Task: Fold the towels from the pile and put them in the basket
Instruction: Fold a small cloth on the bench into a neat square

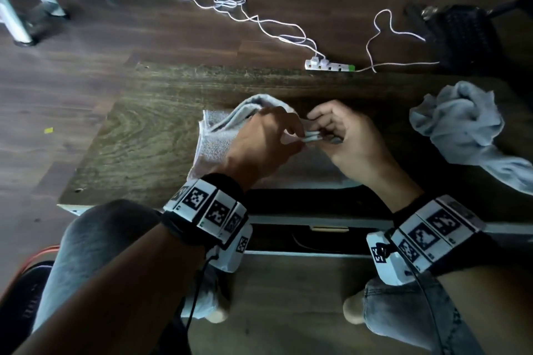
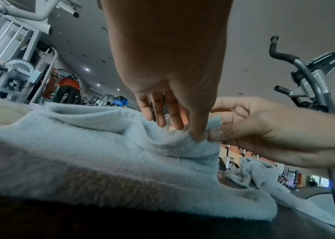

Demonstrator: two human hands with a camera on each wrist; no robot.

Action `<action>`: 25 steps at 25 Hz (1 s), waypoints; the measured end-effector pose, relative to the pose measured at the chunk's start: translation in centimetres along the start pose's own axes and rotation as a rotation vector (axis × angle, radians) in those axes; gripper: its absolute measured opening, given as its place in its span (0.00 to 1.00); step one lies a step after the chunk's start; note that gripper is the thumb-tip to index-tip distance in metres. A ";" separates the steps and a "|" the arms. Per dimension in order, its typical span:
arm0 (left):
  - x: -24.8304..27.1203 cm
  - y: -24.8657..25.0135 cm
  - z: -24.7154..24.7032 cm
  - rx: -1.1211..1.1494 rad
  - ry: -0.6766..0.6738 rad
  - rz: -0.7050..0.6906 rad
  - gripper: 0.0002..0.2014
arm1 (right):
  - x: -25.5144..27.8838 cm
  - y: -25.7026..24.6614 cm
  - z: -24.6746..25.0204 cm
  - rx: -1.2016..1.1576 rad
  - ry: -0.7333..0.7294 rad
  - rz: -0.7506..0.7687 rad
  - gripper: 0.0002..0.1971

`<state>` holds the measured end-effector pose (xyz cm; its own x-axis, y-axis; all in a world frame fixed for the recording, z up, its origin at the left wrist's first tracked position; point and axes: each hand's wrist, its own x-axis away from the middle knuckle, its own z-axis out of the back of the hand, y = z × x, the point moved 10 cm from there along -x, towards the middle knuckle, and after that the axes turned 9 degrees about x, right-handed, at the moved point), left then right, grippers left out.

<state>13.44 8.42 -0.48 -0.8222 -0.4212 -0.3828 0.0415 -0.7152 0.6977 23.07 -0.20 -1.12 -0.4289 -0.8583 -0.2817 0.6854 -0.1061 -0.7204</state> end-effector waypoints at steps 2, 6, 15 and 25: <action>-0.3 0.1 0.4 0.000 0.042 0.013 0.05 | -0.3 -0.3 0.2 -0.006 0.012 0.013 0.22; -0.6 -0.7 0.9 0.005 0.086 0.064 0.05 | -0.3 -0.5 0.3 -0.039 -0.053 -0.009 0.20; -0.5 1.4 0.3 0.153 0.106 -0.016 0.07 | 0.1 0.1 1.4 -0.085 -0.022 -0.050 0.21; -0.8 1.5 1.3 0.151 0.157 -0.051 0.03 | -0.1 0.8 1.3 -0.134 -0.004 -0.111 0.22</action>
<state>13.40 8.40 1.71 -0.7220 -0.4770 -0.5012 -0.0931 -0.6508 0.7535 24.46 -0.87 -0.85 -0.4954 -0.8469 -0.1931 0.5491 -0.1331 -0.8251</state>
